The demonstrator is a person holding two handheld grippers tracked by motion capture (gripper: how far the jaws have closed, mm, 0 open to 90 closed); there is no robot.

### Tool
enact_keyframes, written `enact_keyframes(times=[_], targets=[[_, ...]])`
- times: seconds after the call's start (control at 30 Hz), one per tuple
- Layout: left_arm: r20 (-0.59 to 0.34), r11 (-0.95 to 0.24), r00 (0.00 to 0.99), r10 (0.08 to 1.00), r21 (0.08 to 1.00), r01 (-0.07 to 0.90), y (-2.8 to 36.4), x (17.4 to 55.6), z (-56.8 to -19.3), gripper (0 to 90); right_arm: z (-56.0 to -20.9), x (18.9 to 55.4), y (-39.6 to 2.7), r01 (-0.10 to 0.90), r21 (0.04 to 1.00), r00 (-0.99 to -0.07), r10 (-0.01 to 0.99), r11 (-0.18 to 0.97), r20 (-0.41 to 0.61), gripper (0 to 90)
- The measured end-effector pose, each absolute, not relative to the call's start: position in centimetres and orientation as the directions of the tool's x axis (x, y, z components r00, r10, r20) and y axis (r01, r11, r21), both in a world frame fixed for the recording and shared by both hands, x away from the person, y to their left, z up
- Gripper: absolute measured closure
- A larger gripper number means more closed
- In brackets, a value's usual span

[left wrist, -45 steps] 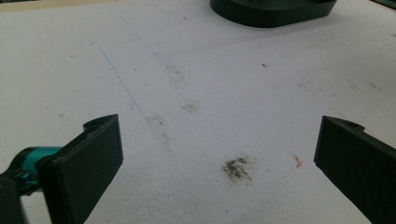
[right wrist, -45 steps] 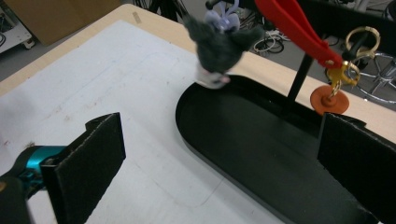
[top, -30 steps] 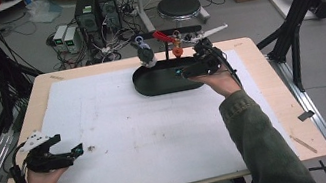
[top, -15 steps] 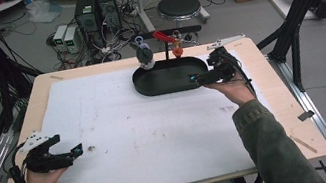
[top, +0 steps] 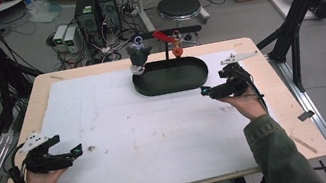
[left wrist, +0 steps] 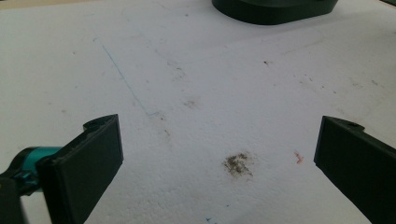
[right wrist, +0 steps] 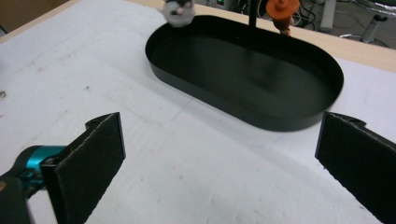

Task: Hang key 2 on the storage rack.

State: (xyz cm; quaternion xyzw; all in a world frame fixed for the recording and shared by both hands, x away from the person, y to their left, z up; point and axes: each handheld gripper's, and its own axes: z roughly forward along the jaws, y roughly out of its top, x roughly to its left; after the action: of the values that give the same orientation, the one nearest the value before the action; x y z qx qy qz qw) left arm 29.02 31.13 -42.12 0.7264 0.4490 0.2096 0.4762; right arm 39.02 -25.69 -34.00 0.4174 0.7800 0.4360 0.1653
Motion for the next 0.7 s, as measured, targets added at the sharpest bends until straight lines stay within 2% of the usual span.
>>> enact_keyframes(times=[0.5, 0.7], targets=[[-0.127, -0.141, 0.501, 0.856, 0.875, 0.462, 31.4, 28.6, -42.2, 1.7, -37.1, 36.7, -29.7, 0.505, 0.832, -0.549, 0.829, 0.231, 0.103, 0.5], [-0.13, -0.139, 0.499, 0.857, 0.874, 0.466, 31.4, 28.6, -42.3, 1.7, -38.8, 35.1, -31.1, 0.474, 0.852, -0.55, 0.831, 0.222, 0.089, 0.5]])
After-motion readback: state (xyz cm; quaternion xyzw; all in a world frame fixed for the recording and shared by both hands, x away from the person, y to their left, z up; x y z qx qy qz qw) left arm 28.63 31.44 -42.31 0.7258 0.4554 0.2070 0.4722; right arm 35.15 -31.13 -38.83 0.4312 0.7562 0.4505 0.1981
